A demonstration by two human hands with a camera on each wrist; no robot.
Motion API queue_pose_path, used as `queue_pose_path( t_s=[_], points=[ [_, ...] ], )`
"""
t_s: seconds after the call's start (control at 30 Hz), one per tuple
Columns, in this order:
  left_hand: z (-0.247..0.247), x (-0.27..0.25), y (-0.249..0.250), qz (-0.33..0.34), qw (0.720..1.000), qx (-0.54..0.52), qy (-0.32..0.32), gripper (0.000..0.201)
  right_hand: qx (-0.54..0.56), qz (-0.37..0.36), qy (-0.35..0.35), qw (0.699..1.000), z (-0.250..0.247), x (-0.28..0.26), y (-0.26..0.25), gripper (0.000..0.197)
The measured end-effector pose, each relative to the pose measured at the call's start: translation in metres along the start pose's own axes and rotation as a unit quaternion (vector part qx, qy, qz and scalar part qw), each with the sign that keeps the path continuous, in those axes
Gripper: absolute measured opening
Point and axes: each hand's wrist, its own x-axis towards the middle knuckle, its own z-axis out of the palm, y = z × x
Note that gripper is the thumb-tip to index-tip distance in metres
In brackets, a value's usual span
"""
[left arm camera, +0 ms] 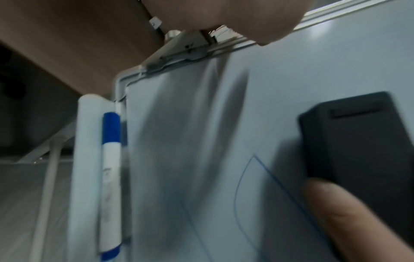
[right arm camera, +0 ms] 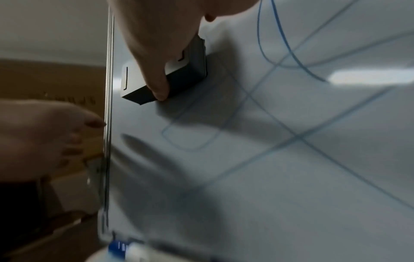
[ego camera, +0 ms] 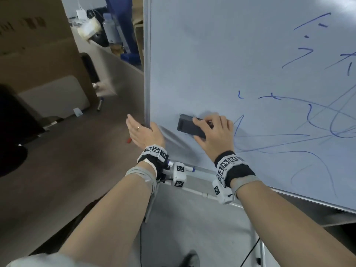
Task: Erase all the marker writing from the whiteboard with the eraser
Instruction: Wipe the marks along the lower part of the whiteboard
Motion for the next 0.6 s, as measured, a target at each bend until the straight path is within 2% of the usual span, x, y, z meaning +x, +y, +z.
queue_pose_path(
  t_s=[0.07,0.13,0.23,0.3,0.37,0.43,0.5,0.57,0.6],
  points=[
    [0.001,-0.014,-0.017,-0.043,0.998,0.043,0.020,0.085,-0.018,-0.029,-0.045,0.998,0.015,-0.026,-0.005,0.052],
    [0.002,-0.024,-0.037,-0.112,0.991,0.076,-0.011,0.088,-0.034,-0.040,-0.091,0.994,0.030,-0.056,-0.008,0.056],
    [0.003,-0.037,-0.060,-0.187,0.976,0.087,-0.070,0.095,-0.046,-0.019,-0.126,0.991,0.044,-0.089,-0.009,0.061],
    [0.008,-0.041,-0.066,-0.244,0.961,0.053,-0.117,0.099,-0.052,-0.004,-0.114,0.992,0.041,-0.089,-0.008,0.058],
    [0.014,-0.043,-0.074,-0.281,0.940,0.063,-0.180,0.090,-0.056,0.023,-0.065,0.996,0.029,-0.070,-0.006,0.053],
    [0.017,-0.043,-0.081,-0.302,0.918,0.064,-0.251,0.068,-0.057,0.053,-0.003,0.997,0.015,-0.043,-0.004,0.049],
    [0.017,-0.046,-0.079,-0.314,0.911,0.047,-0.263,0.051,-0.057,0.063,0.034,0.996,0.008,-0.022,-0.006,0.048],
    [0.012,-0.048,-0.079,-0.281,0.906,0.080,-0.305,0.040,-0.055,0.056,0.028,0.996,0.011,-0.017,-0.010,0.048],
    [0.008,-0.048,-0.080,-0.223,0.906,0.135,-0.332,0.037,-0.053,0.041,0.010,0.998,0.014,-0.021,-0.012,0.048]
  ],
)
